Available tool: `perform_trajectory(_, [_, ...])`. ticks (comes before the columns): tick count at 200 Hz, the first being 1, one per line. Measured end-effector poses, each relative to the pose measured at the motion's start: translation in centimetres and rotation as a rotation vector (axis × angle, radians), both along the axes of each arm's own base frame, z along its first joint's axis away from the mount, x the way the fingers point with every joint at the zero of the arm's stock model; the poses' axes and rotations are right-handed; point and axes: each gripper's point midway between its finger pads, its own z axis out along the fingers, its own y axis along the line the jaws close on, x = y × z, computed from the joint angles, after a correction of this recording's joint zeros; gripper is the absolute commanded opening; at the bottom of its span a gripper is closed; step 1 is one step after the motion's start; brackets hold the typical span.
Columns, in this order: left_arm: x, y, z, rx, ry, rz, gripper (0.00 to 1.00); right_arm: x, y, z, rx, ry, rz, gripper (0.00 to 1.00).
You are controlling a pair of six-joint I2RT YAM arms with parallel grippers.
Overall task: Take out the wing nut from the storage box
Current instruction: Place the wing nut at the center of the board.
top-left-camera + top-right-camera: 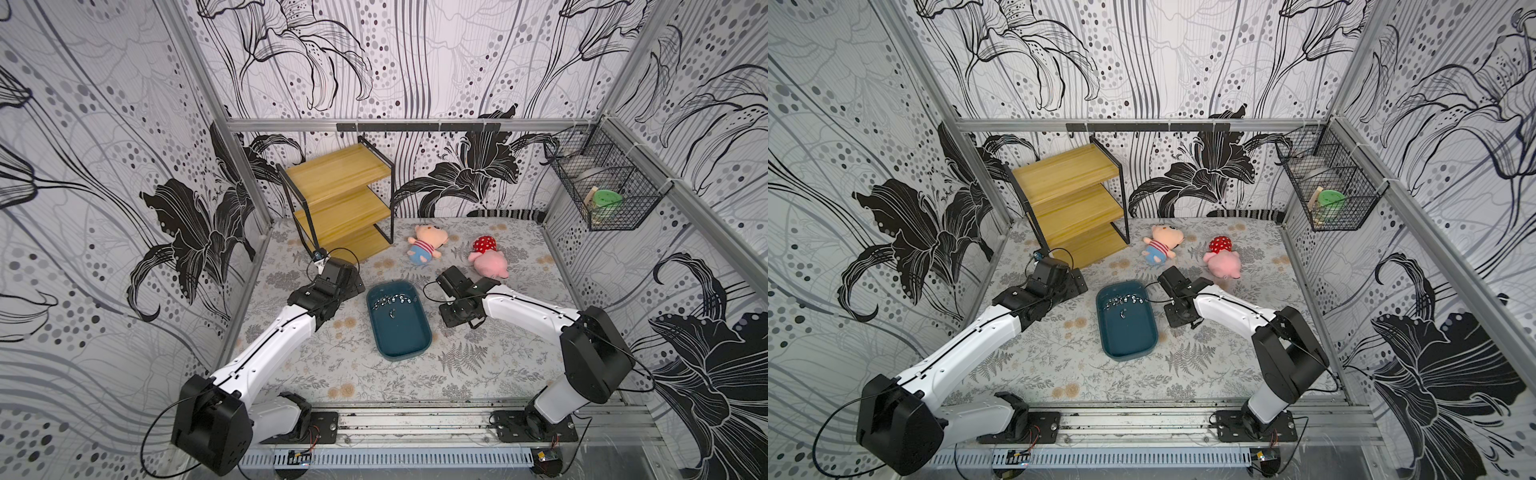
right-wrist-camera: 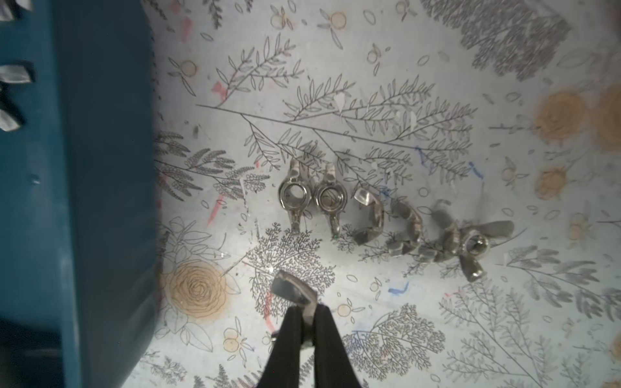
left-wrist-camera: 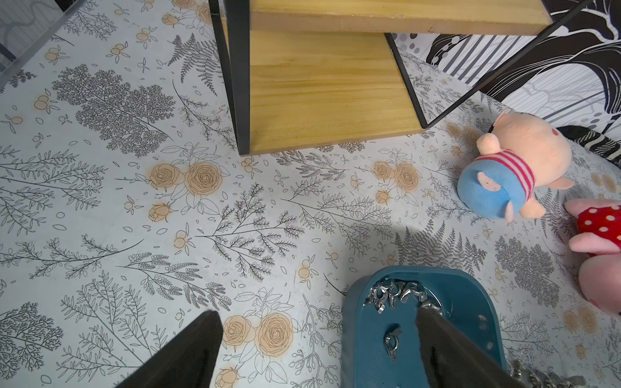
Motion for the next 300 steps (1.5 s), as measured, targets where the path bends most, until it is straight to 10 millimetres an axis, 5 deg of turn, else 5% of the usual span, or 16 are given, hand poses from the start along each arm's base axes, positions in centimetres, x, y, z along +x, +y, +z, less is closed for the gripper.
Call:
perform_trajectory(97, [0.0,0.0,0.0,0.0,0.001,0.0,0.95,0.1,0.7,-3.4,-0.005,0.058,-0.004,0.03])
perform_trajectory(147, [0.0,0.0,0.0,0.001,0.001,-0.001,0.95,0.3,1.0,-3.4,0.005,0.051,-0.003,0.04])
perform_trajectory(261, [0.0,0.0,0.0,0.001,0.001,0.0,0.95,0.6,1.3,-3.8,0.004,0.058,-0.005,0.25])
perform_trajectory(300, [0.0,0.0,0.0,0.001,0.001,0.0,0.95,0.9,1.5,-2.5,0.018,0.039,-0.004,0.26])
